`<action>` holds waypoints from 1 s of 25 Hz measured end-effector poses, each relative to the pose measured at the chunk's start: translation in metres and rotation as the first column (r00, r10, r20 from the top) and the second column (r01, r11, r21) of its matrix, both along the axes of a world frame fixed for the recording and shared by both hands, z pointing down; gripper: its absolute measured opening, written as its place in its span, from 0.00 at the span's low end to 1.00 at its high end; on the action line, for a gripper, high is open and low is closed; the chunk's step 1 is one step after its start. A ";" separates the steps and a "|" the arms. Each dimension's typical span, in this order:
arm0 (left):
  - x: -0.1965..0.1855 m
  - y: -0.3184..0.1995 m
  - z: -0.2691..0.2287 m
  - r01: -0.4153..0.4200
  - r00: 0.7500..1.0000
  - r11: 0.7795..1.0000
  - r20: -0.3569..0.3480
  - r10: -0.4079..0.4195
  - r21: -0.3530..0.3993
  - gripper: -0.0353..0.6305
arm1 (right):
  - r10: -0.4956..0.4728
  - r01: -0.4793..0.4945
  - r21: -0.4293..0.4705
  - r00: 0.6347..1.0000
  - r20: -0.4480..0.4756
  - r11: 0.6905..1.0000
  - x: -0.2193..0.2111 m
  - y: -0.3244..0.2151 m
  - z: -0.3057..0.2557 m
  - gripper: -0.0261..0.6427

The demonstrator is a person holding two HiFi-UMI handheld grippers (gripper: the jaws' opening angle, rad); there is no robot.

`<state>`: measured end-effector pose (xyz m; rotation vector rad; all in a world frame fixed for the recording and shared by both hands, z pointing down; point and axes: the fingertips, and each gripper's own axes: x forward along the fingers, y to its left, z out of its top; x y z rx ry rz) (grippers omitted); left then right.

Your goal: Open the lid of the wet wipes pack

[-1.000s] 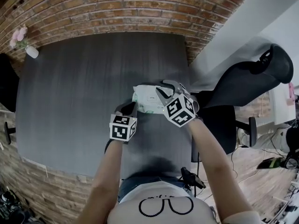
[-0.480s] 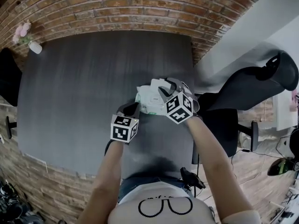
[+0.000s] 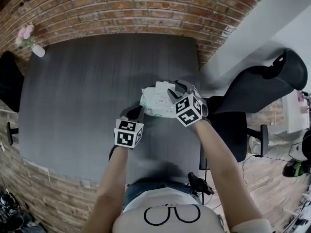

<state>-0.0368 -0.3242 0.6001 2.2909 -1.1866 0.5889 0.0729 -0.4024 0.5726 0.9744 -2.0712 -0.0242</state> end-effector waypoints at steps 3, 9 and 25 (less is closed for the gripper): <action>-0.005 0.004 -0.012 0.018 1.000 0.999 -0.023 -0.018 0.030 0.05 | 0.009 -0.010 0.037 1.000 0.025 0.999 0.003 0.009 -0.020 0.28; -0.011 0.011 -0.041 0.038 0.998 0.995 -0.047 -0.034 0.096 0.05 | 0.026 -0.034 0.108 0.997 0.072 0.994 0.003 0.033 -0.057 0.28; -0.025 0.046 -0.142 0.049 0.996 0.940 -0.084 -0.022 0.339 0.05 | 0.097 -0.169 0.276 0.962 0.255 0.946 -0.016 0.116 -0.151 0.04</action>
